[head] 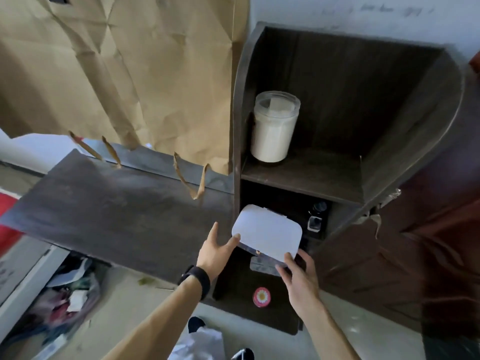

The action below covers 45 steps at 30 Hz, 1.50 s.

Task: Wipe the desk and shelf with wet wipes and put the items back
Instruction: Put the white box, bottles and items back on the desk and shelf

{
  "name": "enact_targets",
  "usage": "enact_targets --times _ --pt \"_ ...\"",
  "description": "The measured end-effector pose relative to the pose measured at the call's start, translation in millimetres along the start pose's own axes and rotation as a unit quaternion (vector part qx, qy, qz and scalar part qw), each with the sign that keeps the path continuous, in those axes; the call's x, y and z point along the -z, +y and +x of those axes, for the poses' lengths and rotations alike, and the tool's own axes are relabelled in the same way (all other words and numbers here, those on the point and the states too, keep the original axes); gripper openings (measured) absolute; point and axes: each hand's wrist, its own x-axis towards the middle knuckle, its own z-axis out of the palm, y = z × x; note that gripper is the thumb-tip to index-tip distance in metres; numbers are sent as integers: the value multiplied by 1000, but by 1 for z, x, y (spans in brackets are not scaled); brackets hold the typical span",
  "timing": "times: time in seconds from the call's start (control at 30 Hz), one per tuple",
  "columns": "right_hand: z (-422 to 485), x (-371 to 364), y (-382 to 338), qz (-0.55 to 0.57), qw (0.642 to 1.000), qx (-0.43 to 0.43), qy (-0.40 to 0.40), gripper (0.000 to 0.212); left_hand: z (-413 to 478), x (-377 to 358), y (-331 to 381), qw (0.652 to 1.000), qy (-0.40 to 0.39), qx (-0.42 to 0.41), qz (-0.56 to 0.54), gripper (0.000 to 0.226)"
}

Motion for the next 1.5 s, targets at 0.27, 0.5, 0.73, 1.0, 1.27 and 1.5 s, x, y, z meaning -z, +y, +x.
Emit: enact_targets --times 0.27,0.5,0.73,1.0,1.27,1.5 --pt "-34 -6 66 -51 998 -16 -40 44 -1 25 -68 967 -78 118 -213 50" --pt "-23 -91 106 -169 979 -57 -101 42 22 113 -112 951 -25 147 -272 41" --pt "22 -230 134 -369 919 25 -138 36 113 245 -126 937 39 162 -308 41" --pt "71 -336 163 -743 642 165 -88 70 221 346 -100 950 24 133 -282 43" --pt "83 -365 185 -800 577 145 -80 77 275 354 -90 965 21 112 -235 33" --pt "80 -367 183 -811 567 128 -75 78 293 342 -98 981 84 96 -146 18"
